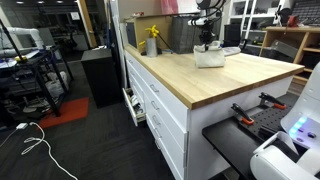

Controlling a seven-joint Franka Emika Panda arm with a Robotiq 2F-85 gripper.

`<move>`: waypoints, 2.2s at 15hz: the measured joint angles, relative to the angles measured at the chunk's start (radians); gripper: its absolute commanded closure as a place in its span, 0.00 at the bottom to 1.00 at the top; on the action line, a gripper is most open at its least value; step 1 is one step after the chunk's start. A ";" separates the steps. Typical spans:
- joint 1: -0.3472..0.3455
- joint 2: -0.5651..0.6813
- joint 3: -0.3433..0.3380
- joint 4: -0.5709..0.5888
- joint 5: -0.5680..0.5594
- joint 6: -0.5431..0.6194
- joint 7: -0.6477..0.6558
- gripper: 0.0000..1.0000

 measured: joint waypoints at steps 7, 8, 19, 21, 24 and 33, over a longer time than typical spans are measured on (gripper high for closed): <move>-0.003 0.029 -0.004 0.015 0.000 0.000 0.076 0.98; -0.005 0.033 -0.005 0.015 0.000 0.000 0.091 0.98; 0.002 0.046 -0.033 0.014 -0.133 0.021 0.390 0.41; 0.014 0.046 -0.036 0.014 -0.196 0.030 0.446 0.26; 0.034 0.045 -0.037 0.012 -0.270 0.033 0.506 0.04; 0.044 -0.016 0.054 -0.121 -0.051 0.069 0.344 0.34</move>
